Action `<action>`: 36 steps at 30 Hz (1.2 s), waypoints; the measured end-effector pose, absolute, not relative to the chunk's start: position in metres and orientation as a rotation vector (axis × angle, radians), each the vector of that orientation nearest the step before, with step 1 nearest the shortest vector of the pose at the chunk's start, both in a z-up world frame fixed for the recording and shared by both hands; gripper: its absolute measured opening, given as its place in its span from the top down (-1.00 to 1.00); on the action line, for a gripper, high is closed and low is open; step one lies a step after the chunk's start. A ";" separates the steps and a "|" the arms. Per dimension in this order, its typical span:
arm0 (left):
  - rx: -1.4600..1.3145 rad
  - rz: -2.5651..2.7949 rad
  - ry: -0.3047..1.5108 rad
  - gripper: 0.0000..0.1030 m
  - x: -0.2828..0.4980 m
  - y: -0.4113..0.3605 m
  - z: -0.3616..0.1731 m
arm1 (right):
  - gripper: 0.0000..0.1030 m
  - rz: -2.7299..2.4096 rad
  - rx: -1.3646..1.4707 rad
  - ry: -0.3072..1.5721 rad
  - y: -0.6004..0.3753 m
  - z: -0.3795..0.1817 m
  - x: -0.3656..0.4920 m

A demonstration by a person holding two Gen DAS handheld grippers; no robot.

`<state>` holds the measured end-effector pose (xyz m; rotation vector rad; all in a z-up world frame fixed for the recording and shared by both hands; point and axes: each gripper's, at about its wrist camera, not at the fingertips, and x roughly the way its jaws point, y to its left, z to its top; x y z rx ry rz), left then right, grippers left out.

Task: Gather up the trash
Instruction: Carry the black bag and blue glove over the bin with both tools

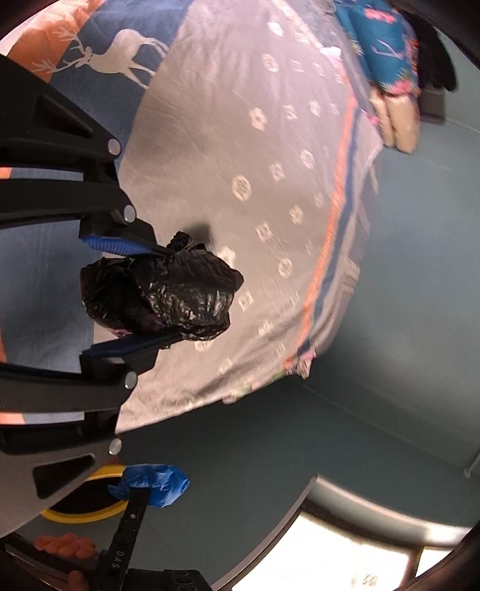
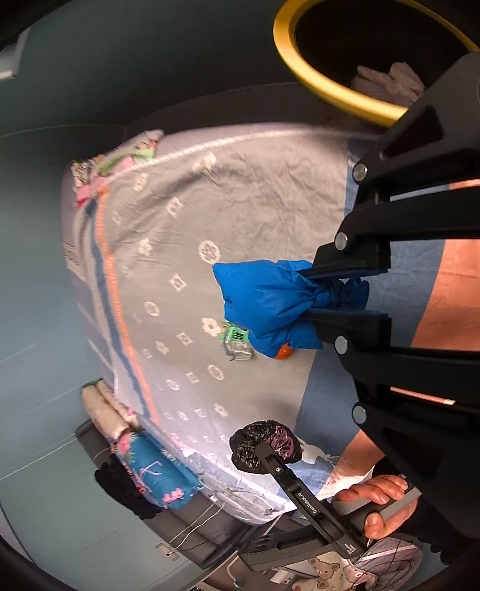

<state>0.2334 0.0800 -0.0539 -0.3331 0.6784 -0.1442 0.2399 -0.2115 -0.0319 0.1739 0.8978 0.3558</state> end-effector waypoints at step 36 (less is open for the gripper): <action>0.048 -0.494 0.456 0.31 0.176 -0.165 0.055 | 0.74 0.072 0.308 0.621 -0.419 0.024 0.116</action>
